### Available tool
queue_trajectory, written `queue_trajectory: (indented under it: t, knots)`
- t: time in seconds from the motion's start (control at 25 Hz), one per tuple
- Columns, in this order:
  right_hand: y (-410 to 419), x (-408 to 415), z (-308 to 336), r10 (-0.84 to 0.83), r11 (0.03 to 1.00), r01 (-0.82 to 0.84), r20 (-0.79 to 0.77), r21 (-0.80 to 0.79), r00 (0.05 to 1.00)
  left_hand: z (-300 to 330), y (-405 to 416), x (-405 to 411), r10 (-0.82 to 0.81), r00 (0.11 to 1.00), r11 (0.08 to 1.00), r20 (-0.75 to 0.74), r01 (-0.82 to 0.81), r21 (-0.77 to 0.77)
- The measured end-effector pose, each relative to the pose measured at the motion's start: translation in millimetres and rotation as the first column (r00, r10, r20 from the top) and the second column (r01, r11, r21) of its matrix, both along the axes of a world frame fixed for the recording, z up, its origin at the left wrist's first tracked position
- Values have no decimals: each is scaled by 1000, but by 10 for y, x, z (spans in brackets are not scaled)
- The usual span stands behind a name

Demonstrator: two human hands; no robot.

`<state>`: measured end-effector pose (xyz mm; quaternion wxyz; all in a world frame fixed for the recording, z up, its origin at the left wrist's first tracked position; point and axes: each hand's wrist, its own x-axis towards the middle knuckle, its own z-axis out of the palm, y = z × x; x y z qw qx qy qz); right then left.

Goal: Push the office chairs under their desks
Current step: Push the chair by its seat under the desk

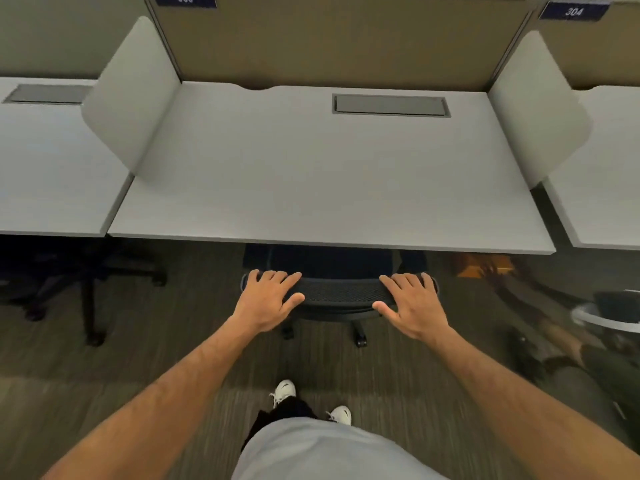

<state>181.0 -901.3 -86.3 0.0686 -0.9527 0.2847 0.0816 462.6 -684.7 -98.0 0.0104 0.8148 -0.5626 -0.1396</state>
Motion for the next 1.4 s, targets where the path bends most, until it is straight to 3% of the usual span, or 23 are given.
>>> queue_trajectory:
  t: [0.48, 1.0, 1.4]
  knots:
    - [-87, 121, -155, -9, 997, 15, 78, -76, 997, -104, -54, 156, -121, 989, 988, 79, 127, -83]
    - [-550, 714, -191, -34, 996, 38, 47, -83, 998, -128, -539, 803, -121, 988, 986, 95, 130, -101]
    - [-550, 741, -294, -41, 996, 48, 89, -74, 995, -206, -560, 861, -119, 989, 989, 92, 126, -81]
